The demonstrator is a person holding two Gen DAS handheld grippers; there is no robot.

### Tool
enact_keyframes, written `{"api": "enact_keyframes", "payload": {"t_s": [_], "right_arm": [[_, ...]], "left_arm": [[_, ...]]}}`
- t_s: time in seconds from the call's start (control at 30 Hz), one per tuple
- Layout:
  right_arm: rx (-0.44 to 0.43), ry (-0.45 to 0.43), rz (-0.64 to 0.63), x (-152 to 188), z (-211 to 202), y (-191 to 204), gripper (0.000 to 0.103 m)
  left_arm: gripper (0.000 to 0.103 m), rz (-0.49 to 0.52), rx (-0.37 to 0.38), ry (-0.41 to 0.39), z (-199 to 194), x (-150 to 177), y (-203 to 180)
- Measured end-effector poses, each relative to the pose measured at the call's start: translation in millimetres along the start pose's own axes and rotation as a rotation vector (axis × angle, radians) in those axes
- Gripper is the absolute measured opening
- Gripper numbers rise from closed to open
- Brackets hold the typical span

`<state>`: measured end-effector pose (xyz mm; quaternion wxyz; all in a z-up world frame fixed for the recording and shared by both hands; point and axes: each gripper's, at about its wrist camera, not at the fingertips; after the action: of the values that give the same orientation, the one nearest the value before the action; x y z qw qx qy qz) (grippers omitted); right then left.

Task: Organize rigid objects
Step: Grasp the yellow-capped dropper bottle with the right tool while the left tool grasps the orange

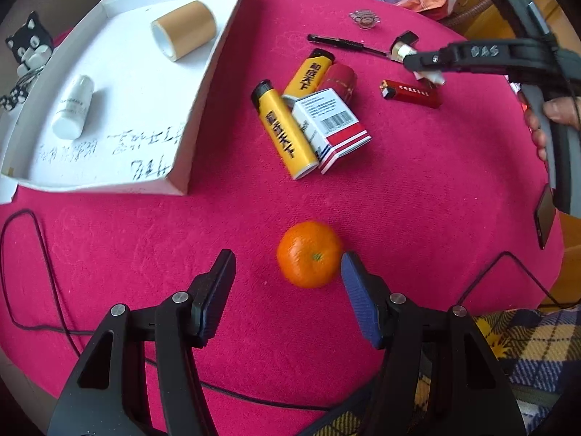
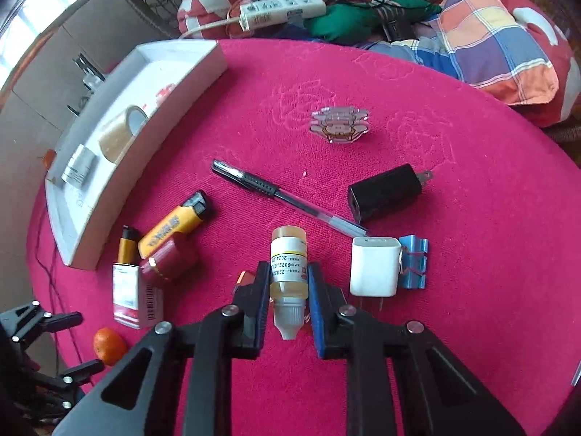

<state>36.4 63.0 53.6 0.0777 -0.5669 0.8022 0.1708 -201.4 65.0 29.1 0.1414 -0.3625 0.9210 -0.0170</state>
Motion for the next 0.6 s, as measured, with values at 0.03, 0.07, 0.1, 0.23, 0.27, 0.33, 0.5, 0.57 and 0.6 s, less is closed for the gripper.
{"api": "enact_keyframes", "payload": {"t_s": [0.03, 0.07, 0.1, 0.23, 0.27, 0.33, 0.5, 0.57, 0.6], "right_arm": [[-0.013, -0.011, 0.008, 1.0, -5.6, -0.1, 0.018], [-0.031, -0.029, 0.017, 2.4, -14.8, 0.7, 0.018], [-0.050, -0.050, 0.021, 4.1, -25.6, 2.6, 0.018], [-0.118, -0.121, 0.005, 7.6, -61.8, 16.5, 0.018], [-0.127, -0.137, -0.004, 8.5, -69.4, 19.5, 0.018], [-0.150, -0.173, -0.022, 10.7, -87.8, 29.4, 0.018], [-0.198, -0.246, -0.038, 11.4, -121.3, 44.5, 0.018], [-0.210, -0.271, -0.045, 10.2, -130.4, 49.2, 0.018], [-0.214, -0.288, -0.048, 9.8, -136.9, 51.9, 0.018]], "left_arm": [[0.061, 0.016, -0.007, 0.004, 3.2, -1.9, -3.5], [0.061, 0.035, -0.030, 0.016, 8.1, -3.2, -6.6], [0.060, 0.049, -0.039, 0.025, 12.3, -4.2, -9.3], [0.041, 0.072, -0.045, 0.032, 19.8, -3.6, -18.8], [0.040, 0.082, -0.046, 0.027, 19.7, -3.3, -20.4], [0.040, 0.082, -0.040, 0.013, 17.7, -3.4, -22.2], [0.040, 0.066, -0.019, -0.058, -8.1, -7.8, -20.5], [0.040, 0.057, -0.016, -0.103, -25.1, -16.1, -20.9], [0.040, 0.049, -0.012, -0.134, -37.0, -20.2, -19.3]]}}
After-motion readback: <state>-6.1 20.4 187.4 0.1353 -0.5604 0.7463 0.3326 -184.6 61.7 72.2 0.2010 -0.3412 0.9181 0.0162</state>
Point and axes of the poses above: each gripper's, at about its wrist camera, not at the fingertips, and z roughly the way its jaws point, y to its left, x to its underside, and after that the axes turned 1 degree about z, right-handed
